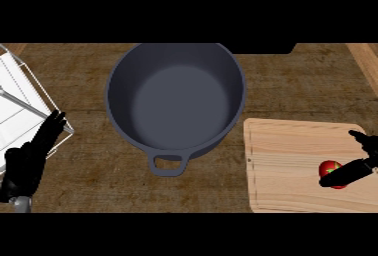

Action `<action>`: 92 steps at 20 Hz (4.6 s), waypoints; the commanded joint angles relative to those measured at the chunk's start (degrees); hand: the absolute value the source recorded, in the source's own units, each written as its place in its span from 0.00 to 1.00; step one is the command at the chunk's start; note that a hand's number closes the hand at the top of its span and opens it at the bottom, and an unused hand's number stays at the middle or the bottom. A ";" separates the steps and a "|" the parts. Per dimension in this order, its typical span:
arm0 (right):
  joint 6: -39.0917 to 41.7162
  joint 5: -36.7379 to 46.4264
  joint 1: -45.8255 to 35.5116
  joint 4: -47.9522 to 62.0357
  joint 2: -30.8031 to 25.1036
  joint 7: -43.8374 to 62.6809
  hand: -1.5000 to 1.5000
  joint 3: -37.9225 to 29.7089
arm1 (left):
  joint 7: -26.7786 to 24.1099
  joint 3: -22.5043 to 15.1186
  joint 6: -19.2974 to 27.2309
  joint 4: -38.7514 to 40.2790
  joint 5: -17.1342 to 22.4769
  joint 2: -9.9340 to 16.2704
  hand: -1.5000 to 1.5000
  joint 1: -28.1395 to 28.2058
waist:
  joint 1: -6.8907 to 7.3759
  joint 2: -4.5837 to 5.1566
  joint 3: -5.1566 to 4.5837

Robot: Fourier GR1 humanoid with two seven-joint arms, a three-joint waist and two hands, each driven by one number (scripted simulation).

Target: Pick the tomato from the cutting board and place it in the pot

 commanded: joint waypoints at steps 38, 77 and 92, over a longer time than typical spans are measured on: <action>15.03 31.69 -27.93 -8.18 34.71 -9.14 1.00 40.59 | 1.44 1.62 -7.51 0.81 -7.15 -6.49 0.50 -4.47 | 7.14 -0.26 -0.48; -22.55 31.11 -68.46 35.67 41.26 -24.85 1.00 24.77 | -0.14 7.28 -7.66 -1.95 -7.33 -7.49 0.50 1.38 | 1.05 0.42 -0.14; -29.14 17.11 -70.13 59.73 41.26 -41.82 0.00 21.42 | 3.13 4.37 -7.15 -1.13 -10.01 -9.44 0.50 -6.26 | 5.29 2.20 -0.18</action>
